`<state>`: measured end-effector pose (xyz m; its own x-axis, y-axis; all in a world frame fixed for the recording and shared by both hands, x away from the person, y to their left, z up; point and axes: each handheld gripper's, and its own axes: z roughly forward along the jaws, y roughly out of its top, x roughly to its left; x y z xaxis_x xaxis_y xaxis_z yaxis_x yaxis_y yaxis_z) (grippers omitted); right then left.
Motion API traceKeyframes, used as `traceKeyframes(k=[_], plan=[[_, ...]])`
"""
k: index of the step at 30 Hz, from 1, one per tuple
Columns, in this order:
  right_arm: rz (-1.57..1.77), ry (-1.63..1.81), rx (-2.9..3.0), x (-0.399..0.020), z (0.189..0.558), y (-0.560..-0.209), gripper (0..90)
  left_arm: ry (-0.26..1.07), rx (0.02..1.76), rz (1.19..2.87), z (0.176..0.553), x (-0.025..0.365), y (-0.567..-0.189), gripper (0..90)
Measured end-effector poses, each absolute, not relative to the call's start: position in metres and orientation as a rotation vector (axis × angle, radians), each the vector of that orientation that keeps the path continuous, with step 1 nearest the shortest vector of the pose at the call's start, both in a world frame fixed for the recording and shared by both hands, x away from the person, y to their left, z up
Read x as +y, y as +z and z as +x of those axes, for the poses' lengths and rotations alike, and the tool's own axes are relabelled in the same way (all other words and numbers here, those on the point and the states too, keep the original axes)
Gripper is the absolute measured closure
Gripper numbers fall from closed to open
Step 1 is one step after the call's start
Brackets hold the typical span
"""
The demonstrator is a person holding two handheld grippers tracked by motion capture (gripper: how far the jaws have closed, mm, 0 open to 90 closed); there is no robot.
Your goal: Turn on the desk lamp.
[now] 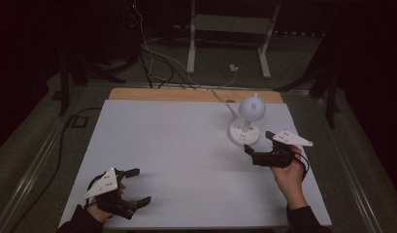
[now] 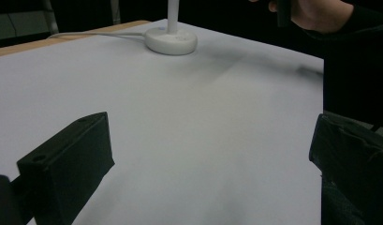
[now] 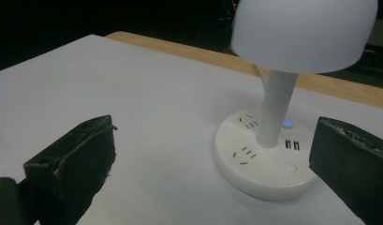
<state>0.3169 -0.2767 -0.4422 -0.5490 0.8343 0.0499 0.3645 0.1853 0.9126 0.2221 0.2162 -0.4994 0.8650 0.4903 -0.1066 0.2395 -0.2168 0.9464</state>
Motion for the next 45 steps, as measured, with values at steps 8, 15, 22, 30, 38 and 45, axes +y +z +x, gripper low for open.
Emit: traceKeyframes(k=[8,15,22,30,38,45], plan=[[1.168,1.328,2.006,-0.28,0.337,-0.448,0.3,0.253,0.556,1.803,0.223,0.217,-0.499,0.3],[1.195,1.327,2.019,-0.283,0.354,-0.457,0.1,0.254,0.558,1.802,0.222,0.217,-0.499,0.3],[1.239,1.347,2.038,-0.289,0.367,-0.464,0.0,0.253,0.557,1.804,0.222,0.217,-0.5,0.3],[1.298,1.319,2.0,-0.291,0.381,-0.47,0.0,0.251,0.557,1.804,0.222,0.217,-0.5,0.3],[1.328,1.341,1.971,-0.296,0.389,-0.473,0.4,0.251,0.562,1.803,0.223,0.217,-0.5,0.3],[1.347,1.312,1.964,-0.3,0.39,-0.477,16.5,0.252,0.563,1.803,0.222,0.217,-0.5,0.3]])
